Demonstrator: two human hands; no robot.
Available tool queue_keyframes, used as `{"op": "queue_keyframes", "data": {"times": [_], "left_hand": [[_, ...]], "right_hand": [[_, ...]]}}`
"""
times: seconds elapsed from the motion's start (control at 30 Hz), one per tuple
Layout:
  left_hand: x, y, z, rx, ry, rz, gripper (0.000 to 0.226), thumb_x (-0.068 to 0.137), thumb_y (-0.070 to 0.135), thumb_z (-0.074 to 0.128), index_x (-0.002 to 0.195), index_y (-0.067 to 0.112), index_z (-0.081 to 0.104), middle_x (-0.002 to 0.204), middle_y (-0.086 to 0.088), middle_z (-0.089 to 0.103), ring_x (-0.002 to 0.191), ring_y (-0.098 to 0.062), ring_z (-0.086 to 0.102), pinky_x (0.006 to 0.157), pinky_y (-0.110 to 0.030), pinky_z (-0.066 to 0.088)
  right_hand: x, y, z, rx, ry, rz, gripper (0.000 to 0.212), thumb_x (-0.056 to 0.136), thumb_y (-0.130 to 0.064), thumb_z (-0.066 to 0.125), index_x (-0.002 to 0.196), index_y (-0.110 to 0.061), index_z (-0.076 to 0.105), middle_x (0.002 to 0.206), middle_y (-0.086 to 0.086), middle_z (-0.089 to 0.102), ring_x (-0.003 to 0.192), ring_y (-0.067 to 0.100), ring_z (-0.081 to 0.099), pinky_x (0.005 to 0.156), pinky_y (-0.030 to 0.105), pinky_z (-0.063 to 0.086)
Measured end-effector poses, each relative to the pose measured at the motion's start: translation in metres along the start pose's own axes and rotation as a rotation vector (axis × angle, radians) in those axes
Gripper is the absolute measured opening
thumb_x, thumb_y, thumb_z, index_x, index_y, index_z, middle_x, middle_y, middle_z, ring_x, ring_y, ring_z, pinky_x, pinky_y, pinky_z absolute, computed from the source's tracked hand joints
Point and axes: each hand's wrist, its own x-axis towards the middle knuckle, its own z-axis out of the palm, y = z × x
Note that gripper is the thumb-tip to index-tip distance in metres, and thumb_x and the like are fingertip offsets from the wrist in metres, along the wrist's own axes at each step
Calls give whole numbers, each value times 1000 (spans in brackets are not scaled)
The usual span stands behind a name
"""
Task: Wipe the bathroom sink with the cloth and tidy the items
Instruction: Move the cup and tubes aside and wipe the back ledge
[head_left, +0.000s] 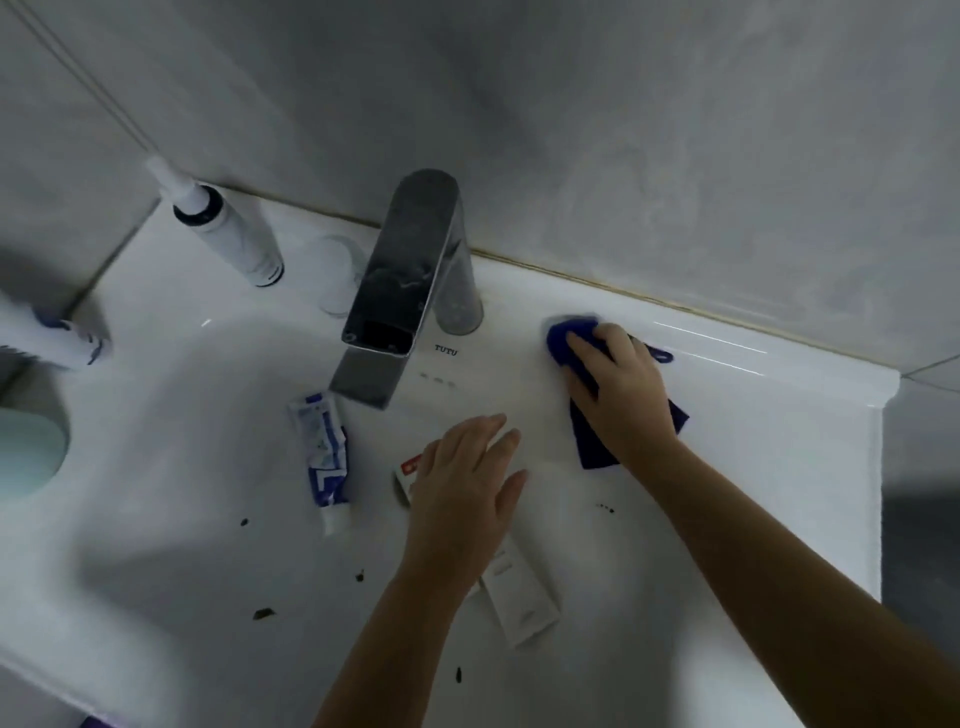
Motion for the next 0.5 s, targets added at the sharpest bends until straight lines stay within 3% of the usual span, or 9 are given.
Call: {"op": "queue_keyframes", "data": {"times": [0.1, 0.17, 0.33, 0.5], "left_hand": [[-5, -7, -5, 31, 31, -12, 38, 87, 34, 46, 108, 9, 65, 115, -10, 64, 106, -25, 60, 84, -38, 50], [-8, -13, -10, 32, 60, -40, 37, 86, 34, 47, 108, 9, 65, 115, -9, 64, 107, -23, 58, 85, -36, 48], [-11, -20, -15, 2, 103, -89, 36, 86, 33, 49, 106, 9, 66, 114, -7, 64, 108, -17, 51, 86, -30, 44], [-16, -23, -18, 6, 105, -96, 36, 86, 33, 50, 107, 8, 66, 115, -7, 64, 109, -16, 49, 89, -27, 39]], "right_hand": [[51, -38, 28, 112, -104, -40, 32, 86, -16, 60, 116, -5, 59, 121, 19, 52, 100, 39, 51, 87, 47, 44], [49, -45, 31, 113, -145, -64, 32, 86, -18, 59, 115, -6, 60, 119, 17, 53, 97, 37, 53, 83, 47, 47], [-7, 0, -3, 38, -231, -478, 33, 85, -28, 47, 109, -13, 64, 108, 13, 60, 84, 32, 60, 70, 41, 52], [36, -34, 25, 60, -228, -376, 41, 86, -34, 40, 113, -12, 62, 108, 13, 59, 84, 32, 59, 72, 43, 52]]}}
